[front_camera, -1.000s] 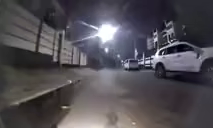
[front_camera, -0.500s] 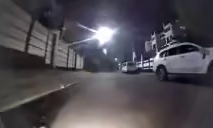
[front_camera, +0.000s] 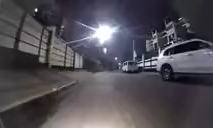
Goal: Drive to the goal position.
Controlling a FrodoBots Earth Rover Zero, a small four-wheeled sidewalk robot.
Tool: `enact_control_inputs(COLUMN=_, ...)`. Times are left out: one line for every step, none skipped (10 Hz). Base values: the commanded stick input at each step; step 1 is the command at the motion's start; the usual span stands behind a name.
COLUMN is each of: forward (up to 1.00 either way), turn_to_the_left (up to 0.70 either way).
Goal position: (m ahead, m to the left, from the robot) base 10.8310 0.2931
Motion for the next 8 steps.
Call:
enact_control_inputs(forward=1.0, turn_to_the_left=0.0)
enact_control_inputs(forward=1.0, turn_to_the_left=0.0)
enact_control_inputs(forward=1.0, turn_to_the_left=0.0)
enact_control_inputs(forward=1.0, turn_to_the_left=0.0)
enact_control_inputs(forward=1.0, turn_to_the_left=0.0)
enact_control_inputs(forward=1.0, turn_to_the_left=0.0)
enact_control_inputs(forward=0.99, turn_to_the_left=0.0)
enact_control_inputs(forward=0.98, turn_to_the_left=0.0)
